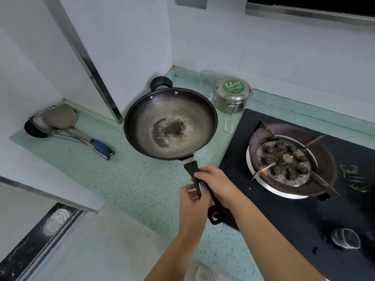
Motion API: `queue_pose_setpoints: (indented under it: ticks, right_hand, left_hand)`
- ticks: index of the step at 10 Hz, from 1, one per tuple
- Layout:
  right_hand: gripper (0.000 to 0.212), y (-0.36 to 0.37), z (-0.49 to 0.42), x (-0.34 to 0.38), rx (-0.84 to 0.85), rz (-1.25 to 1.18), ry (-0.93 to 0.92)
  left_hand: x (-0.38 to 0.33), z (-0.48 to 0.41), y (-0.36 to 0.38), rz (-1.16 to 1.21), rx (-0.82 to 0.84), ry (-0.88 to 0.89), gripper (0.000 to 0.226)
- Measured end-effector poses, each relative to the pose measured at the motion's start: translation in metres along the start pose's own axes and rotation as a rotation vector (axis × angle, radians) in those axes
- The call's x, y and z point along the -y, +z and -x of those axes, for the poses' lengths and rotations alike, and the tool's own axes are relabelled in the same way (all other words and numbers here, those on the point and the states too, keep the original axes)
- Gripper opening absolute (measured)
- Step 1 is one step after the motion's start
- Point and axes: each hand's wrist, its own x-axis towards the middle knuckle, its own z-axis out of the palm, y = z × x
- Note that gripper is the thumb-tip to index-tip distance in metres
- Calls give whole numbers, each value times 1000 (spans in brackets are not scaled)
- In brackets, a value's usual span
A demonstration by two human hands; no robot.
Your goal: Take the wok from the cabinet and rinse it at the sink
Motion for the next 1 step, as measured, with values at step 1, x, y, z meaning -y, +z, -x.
queue_pose_setpoints:
  ticks: [1]
  right_hand:
    - [24, 2, 15, -1, -98, 60, -21]
  left_hand:
    - [-8, -5, -20, -212, -2, 124, 32]
